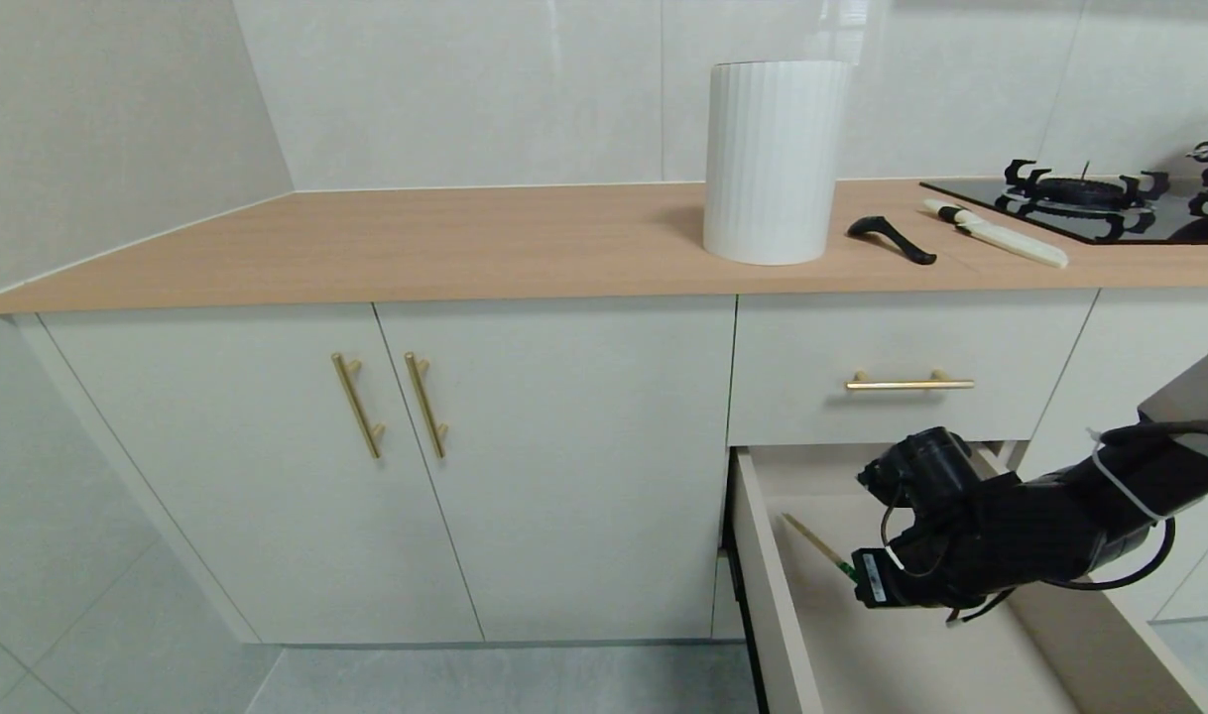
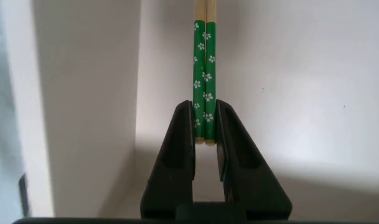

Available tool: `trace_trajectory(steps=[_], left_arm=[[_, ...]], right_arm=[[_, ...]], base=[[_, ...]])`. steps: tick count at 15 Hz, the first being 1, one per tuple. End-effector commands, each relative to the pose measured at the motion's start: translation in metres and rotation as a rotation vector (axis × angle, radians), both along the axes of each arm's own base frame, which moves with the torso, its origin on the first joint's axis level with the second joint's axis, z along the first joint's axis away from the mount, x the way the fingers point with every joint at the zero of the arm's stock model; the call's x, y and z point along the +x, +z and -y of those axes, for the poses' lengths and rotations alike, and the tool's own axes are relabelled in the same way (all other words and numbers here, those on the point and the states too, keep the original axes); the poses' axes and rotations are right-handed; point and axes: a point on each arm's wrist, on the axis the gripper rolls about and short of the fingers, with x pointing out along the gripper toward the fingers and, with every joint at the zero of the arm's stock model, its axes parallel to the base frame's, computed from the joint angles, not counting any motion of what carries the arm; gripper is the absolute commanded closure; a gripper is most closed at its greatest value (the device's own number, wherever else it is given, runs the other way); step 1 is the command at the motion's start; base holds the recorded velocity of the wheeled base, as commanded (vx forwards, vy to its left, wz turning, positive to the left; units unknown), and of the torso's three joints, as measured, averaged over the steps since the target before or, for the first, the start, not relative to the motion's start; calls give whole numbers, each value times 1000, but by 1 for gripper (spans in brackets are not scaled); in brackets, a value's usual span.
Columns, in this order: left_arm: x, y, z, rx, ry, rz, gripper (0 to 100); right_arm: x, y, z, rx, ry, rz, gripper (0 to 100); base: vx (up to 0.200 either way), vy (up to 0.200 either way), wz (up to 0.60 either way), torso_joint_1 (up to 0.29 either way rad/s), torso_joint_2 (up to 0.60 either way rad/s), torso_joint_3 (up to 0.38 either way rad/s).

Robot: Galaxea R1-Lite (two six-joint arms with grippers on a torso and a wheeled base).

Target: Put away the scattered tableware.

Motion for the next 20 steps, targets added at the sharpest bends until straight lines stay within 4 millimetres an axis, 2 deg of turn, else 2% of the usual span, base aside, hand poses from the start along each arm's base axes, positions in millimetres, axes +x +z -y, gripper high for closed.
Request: trace_trajectory(steps=[1,3,8,17,18,20], left_arm=[[0,0,0,0,0,0,0],[0,0,0,0,0,0,0],[0,0,0,0,0,0,0],[0,0,0,0,0,0,0],[0,0,0,0,0,0,0],[0,0,0,0,0,0,0]], right_arm=[[7,-22,-3,-33,-33,2,100],[7,-40,-10,-61,-21,-27,100],[3,-64,-22,-141,-34,-51,100],[4,-65,-22,-142,-36,-52,100],[4,-65,-22,-142,-36,-52,0],[4,-64,-22,-141,-36,-50,0]], base=[[0,0,0,0,0,0],[0,0,0,0,0,0],[0,0,0,0,0,0],[0,0,0,0,0,0],[0,0,0,0,0,0],[0,0,0,0,0,0]])
